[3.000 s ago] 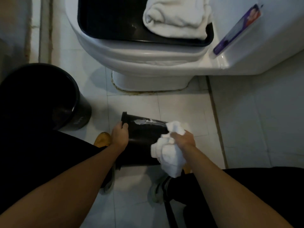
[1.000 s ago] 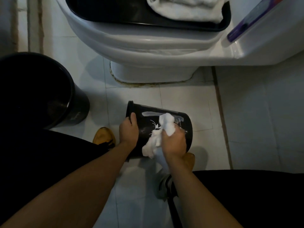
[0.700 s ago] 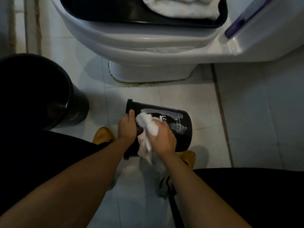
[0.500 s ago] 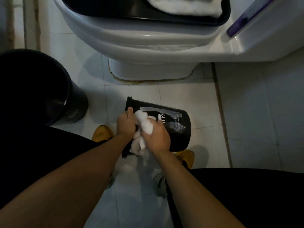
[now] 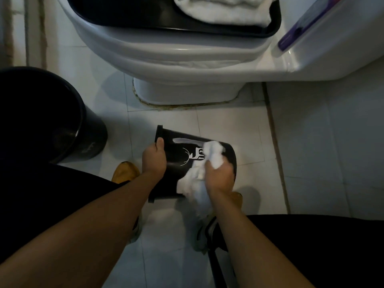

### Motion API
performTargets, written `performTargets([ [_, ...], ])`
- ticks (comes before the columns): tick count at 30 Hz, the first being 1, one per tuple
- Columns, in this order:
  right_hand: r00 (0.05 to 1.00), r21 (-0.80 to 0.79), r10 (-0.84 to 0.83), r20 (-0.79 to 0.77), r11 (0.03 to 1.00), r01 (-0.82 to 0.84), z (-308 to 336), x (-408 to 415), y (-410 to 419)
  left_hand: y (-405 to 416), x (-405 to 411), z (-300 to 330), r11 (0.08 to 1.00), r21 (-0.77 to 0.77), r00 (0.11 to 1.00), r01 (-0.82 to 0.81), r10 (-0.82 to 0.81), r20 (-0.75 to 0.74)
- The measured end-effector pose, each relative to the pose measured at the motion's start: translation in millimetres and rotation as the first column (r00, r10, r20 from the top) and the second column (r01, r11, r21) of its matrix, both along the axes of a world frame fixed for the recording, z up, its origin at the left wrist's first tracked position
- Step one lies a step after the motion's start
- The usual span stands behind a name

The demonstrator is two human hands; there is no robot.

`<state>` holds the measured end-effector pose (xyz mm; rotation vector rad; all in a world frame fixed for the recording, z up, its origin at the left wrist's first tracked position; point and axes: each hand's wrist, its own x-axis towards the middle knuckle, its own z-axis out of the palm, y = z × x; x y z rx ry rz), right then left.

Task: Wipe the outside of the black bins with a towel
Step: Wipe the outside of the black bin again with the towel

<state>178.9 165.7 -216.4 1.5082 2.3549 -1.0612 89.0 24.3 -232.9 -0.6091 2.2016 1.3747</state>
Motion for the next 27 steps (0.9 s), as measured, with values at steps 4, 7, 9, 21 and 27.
performTargets([
  [4, 0.946, -0.054, 0.324, -0.024, 0.944, -0.325, 4.2, 15.4, 9.6, -1.9, 2.6, 1.8, 1.0, -0.015, 1.0, 0.009, -0.009, -0.005],
  [7, 1.0, -0.001, 0.009, 0.03, 1.0, -0.009, -1.0, 19.7, 42.8, -2.3, 7.0, 3.1, 0.999, -0.003, 0.999, 0.037, -0.037, -0.029],
  [9, 0.993, 0.02, -0.115, 0.016, 0.993, 0.115, -5.9, 20.6, 53.9, -1.2, 7.7, 3.0, 0.999, 0.001, 0.999, 0.038, -0.038, -0.029],
  [21, 0.999, -0.075, -0.033, -0.018, 0.997, 0.031, -12.3, 50.4, 23.7, 2.8, -3.7, 5.4, 0.999, -0.02, 0.999, 0.034, -0.034, 0.018],
  [27, 0.973, -0.053, -0.229, 0.001, 0.972, 0.229, -10.2, 19.1, 62.8, -0.9, 1.4, 3.5, 0.999, 0.0, 0.999, 0.039, -0.039, -0.005],
])
